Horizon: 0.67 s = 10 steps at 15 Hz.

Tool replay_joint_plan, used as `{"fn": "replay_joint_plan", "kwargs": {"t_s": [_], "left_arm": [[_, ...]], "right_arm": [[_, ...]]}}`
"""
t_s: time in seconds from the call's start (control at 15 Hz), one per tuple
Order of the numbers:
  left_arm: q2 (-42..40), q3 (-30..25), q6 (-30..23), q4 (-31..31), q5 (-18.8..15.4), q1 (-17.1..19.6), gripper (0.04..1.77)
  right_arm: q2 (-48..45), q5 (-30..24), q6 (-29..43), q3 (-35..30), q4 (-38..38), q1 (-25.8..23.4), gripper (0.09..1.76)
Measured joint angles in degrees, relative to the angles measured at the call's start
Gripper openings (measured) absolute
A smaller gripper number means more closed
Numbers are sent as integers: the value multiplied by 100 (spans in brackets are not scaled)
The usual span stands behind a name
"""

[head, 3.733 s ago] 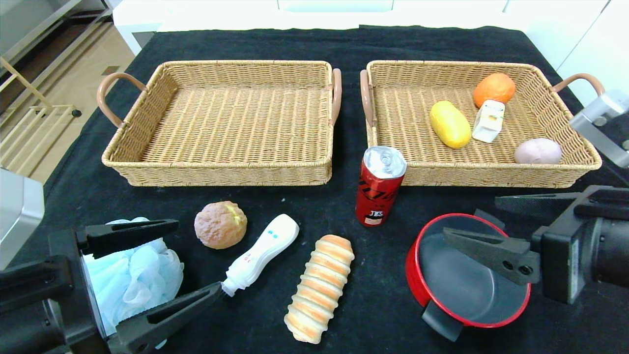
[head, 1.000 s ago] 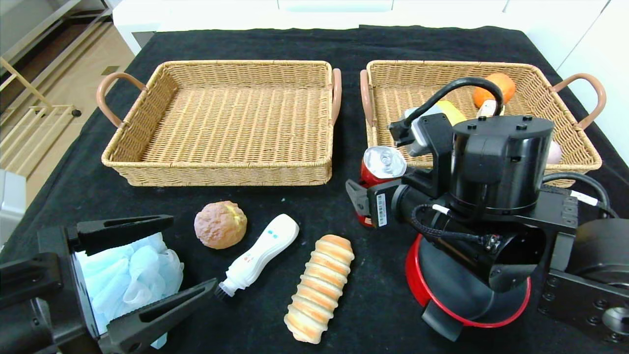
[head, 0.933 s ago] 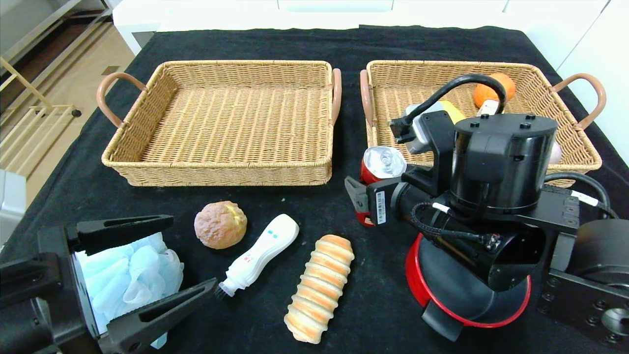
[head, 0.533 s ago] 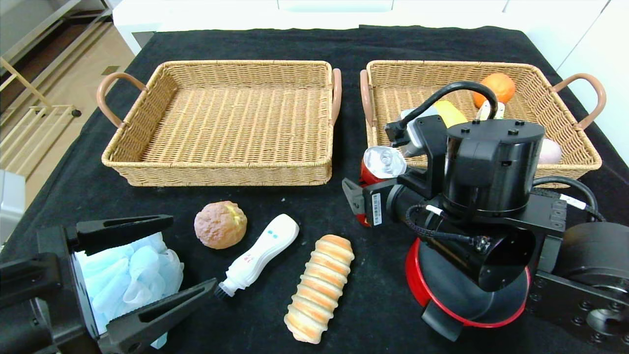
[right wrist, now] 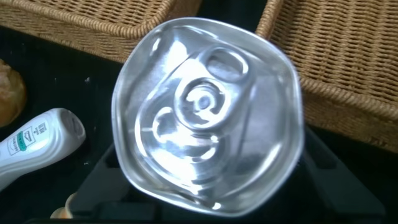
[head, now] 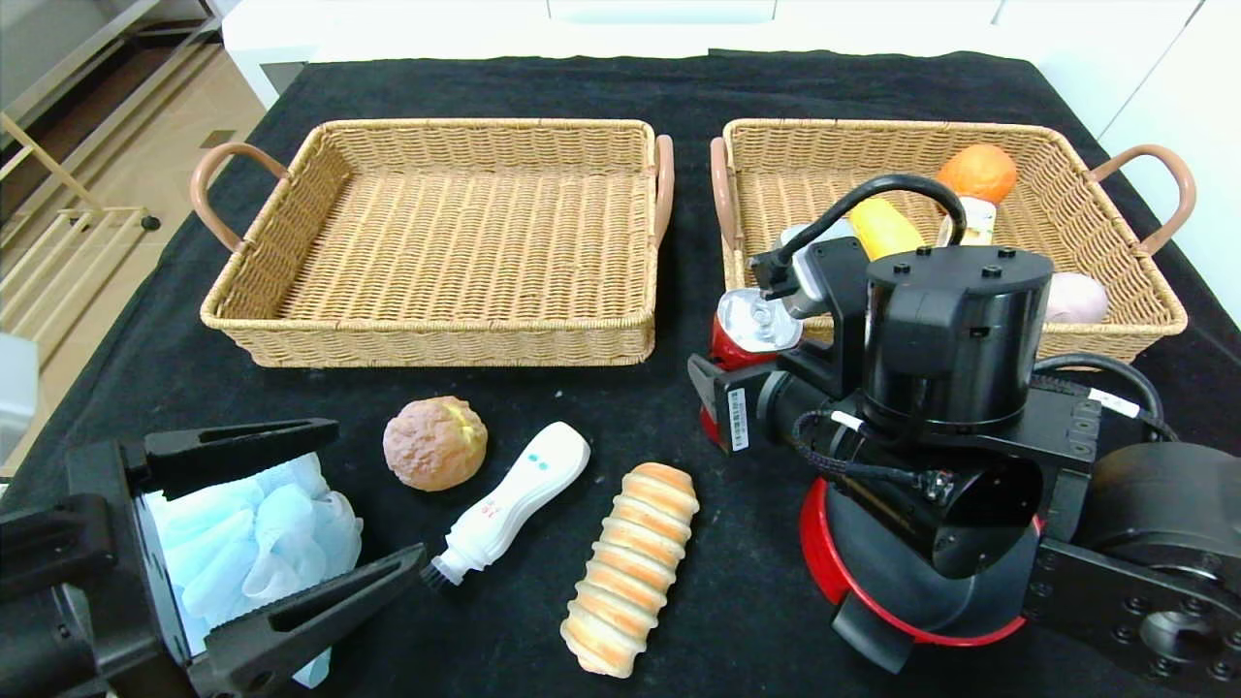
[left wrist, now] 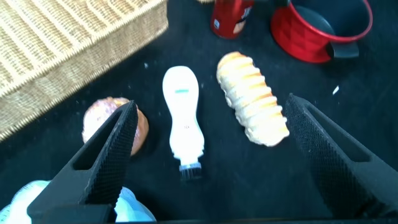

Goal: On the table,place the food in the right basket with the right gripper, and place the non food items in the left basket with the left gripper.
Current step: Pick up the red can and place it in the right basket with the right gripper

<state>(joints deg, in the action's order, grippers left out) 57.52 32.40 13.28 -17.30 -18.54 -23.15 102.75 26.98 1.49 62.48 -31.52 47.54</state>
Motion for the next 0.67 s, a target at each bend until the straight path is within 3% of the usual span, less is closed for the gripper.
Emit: {"fn": "replay_joint_plan", "kwargs": {"t_s": [0.13,0.67], "left_arm": [[-7,-29,0,-76,0,0,172],[-10,-46,0,-78,0,-5,172]], "right_arm": [[17,0,-4,-2,-11,0,103],[35,-5,-9,-33,-6,-2,102]]}}
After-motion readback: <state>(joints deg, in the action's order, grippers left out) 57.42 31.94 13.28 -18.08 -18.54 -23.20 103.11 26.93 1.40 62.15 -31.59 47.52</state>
